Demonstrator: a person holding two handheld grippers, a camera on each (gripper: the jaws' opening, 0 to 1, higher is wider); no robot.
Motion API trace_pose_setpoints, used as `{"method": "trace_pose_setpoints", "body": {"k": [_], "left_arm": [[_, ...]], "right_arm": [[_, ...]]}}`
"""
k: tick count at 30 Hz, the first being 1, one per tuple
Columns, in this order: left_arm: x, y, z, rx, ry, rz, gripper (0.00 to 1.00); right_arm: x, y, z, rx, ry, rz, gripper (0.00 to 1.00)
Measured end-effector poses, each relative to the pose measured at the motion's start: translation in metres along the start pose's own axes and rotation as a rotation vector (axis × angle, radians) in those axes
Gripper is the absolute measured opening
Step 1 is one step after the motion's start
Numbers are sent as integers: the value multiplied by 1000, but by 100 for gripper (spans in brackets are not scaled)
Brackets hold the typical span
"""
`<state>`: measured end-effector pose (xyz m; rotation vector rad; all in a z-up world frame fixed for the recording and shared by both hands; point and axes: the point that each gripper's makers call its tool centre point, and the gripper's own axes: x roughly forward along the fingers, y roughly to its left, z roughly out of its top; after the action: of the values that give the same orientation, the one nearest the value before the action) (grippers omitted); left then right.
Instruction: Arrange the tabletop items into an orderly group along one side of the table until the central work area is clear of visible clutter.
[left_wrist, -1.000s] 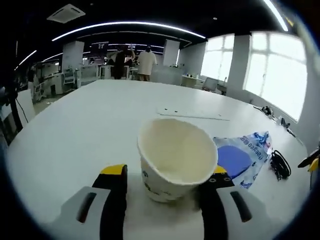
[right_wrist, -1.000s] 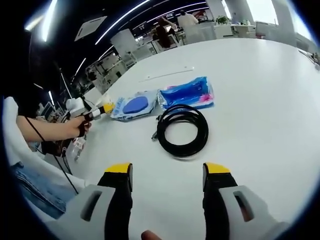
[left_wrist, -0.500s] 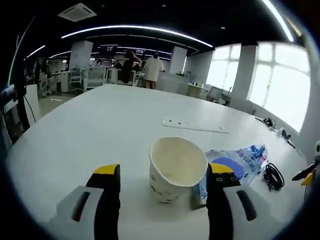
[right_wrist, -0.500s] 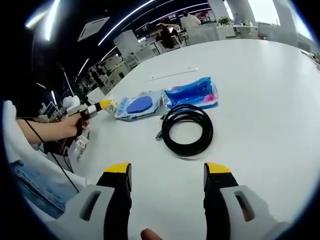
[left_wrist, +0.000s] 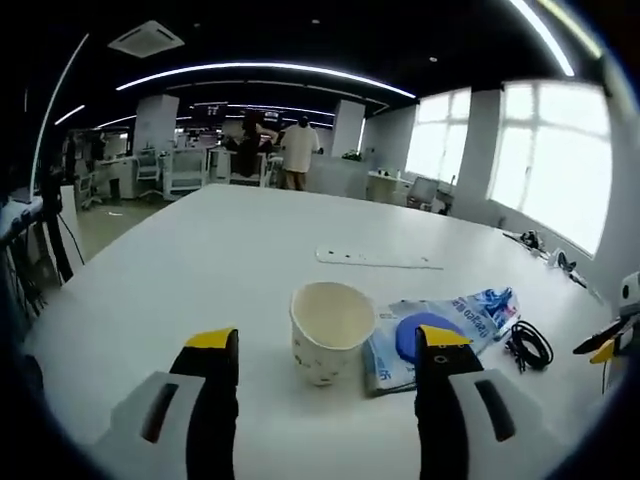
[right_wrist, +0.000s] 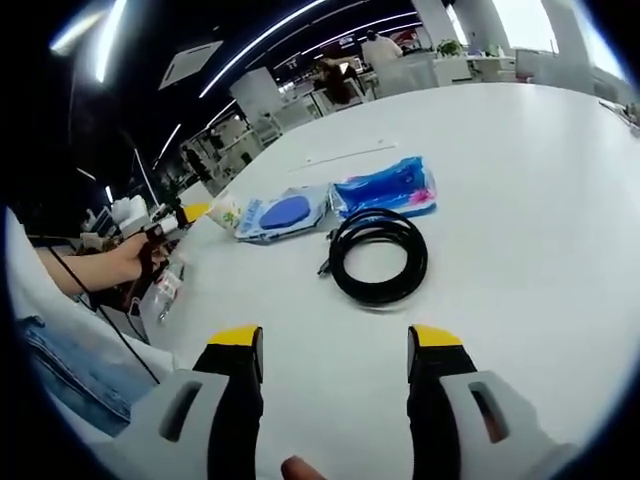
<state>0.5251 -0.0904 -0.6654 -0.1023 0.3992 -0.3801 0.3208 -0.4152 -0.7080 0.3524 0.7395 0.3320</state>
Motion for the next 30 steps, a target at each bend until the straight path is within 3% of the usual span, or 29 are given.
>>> {"method": "trace_pose_setpoints", "body": {"k": [10, 20, 24, 28, 30], "left_arm": [[-32, -1, 0, 23, -6, 14, 78], [-50, 5, -2, 20, -5, 56, 78], [-57, 7, -10, 16, 38, 74, 80], [-68, 12, -15, -14, 34, 111, 83], [-74, 13, -24, -60, 80, 135, 85]], "right_arm": [[-6, -6, -4, 49, -22, -16, 57], [-5, -6, -1, 42, -23, -12, 58], [-5, -8, -3, 52, -19, -16, 58], [-5, -9, -5, 56, -14, -19, 58], [-5, -9, -6, 58, -10, -20, 58]]}}
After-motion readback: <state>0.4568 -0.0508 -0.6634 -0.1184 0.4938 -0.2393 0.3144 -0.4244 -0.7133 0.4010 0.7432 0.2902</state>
